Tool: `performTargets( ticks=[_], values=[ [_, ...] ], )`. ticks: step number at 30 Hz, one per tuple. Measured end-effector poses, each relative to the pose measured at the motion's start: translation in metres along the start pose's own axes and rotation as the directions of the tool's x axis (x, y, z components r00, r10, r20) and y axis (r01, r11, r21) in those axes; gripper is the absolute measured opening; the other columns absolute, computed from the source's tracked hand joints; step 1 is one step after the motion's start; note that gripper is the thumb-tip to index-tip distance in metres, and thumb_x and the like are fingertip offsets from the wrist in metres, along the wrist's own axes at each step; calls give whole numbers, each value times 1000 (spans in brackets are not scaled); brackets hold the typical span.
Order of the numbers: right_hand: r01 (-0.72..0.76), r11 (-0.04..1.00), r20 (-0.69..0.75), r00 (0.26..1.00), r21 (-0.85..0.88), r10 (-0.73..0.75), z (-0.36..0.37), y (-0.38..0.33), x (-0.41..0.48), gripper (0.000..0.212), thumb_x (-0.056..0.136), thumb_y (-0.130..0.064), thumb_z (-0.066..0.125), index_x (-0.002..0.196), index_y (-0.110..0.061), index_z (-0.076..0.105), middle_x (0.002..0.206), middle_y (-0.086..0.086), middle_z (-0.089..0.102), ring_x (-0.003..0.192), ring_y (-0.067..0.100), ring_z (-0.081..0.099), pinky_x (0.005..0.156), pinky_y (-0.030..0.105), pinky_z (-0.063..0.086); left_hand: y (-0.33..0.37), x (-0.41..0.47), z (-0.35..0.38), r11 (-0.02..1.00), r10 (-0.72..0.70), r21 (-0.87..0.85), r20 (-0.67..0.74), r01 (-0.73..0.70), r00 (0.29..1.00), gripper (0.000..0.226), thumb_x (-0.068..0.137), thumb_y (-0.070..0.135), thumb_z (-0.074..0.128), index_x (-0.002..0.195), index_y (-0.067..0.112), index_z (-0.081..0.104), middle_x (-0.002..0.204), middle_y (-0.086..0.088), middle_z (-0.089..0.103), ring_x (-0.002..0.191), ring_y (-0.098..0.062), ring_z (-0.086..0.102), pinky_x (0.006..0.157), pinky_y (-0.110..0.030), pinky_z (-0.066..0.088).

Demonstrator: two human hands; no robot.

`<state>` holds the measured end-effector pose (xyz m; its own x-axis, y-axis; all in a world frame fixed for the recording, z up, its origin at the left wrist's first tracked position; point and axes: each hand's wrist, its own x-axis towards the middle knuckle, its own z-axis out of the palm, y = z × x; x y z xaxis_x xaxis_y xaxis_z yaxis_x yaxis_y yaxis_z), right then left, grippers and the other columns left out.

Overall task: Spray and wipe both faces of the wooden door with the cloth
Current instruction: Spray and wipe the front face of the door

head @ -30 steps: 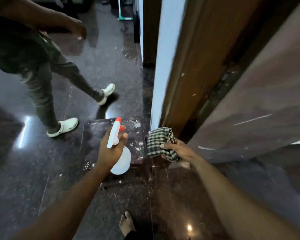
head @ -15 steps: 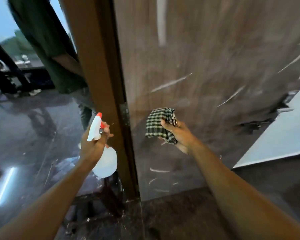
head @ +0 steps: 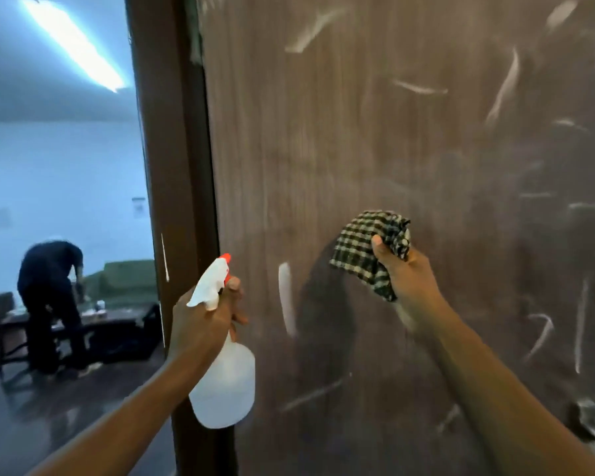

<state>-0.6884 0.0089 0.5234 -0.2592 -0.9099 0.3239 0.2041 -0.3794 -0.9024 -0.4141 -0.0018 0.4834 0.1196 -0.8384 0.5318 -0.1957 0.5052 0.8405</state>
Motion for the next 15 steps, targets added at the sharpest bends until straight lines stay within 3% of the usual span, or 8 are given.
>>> performTargets(
  ticks=[3, 5, 8, 11, 15],
  values=[
    [146, 988, -23, 989, -45, -147, 11, -70, 38, 19, 91, -31, 68, 104, -17, 70, 93, -2, 76, 79, 9, 74, 71, 34, 62, 64, 54, 2, 999, 46, -10, -51, -47, 998, 38, 85, 41, 56, 111, 14, 61, 90, -8, 69, 64, -23, 67, 46, -24, 50],
    [247, 967, -23, 968, -59, -249, 12, -108, 60, 13, 94, -29, 66, 100, -18, 69, 90, -6, 73, 68, 0, 71, 59, 22, 58, 112, 83, 4, 993, 119, 16, -116, -118, 986, 20, 92, 31, 55, 110, 23, 61, 87, -7, 68, 64, -21, 65, 44, -21, 48],
    [357, 929, 25, 934, -93, -357, 17, -164, 90, 9, 96, -32, 63, 96, -25, 67, 95, -9, 72, 73, 1, 70, 62, 20, 56, 184, 126, 11, 962, 261, 126, -163, -242, 951, 16, 94, 31, 53, 104, 24, 63, 82, -7, 68, 60, -19, 64, 45, -24, 49],
    [449, 889, 76, 893, -93, -444, 27, -228, 116, 22, 98, -34, 60, 113, -19, 65, 101, -7, 71, 83, 4, 68, 65, 19, 54, 254, 169, 13, 930, 357, 192, -255, -314, 899, 38, 89, 46, 55, 109, 15, 65, 73, -6, 68, 57, -16, 63, 53, -30, 54],
    [559, 820, 135, 828, -121, -544, 40, -292, 132, 22, 98, -36, 60, 114, -20, 63, 92, -11, 66, 83, 6, 65, 69, 24, 52, 331, 196, 13, 875, 469, 326, -387, -358, 794, 45, 89, 53, 49, 108, 15, 64, 84, -4, 69, 76, -19, 66, 73, -36, 58]
  ],
)
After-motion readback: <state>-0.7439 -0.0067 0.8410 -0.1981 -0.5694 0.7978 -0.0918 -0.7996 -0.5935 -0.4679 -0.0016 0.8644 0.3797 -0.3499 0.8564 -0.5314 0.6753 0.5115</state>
